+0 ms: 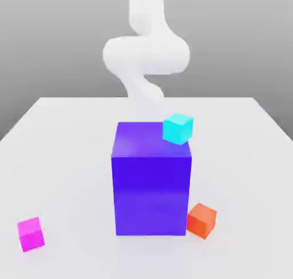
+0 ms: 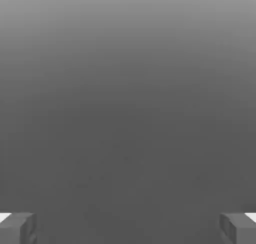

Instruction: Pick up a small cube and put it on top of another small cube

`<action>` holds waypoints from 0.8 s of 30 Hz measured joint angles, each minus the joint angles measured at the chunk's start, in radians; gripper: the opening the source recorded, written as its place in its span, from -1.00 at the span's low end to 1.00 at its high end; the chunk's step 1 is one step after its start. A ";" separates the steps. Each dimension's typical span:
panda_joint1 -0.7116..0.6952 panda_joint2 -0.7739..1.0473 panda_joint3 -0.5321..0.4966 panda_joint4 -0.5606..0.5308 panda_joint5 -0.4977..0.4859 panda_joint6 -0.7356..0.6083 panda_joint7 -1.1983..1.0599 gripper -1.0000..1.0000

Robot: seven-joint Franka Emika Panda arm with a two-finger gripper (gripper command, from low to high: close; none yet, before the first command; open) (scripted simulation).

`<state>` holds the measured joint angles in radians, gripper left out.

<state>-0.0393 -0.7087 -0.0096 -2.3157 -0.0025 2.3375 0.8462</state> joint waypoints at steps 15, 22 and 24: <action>-0.204 0.549 -0.101 -0.094 0.003 0.226 0.265 0.00; -0.302 0.805 -0.152 -0.137 0.056 0.329 0.350 0.00; -0.320 0.879 -0.163 -0.149 0.082 0.358 0.367 0.00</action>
<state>-0.3591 0.1702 -0.1721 -2.4651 0.0798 2.6954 1.2132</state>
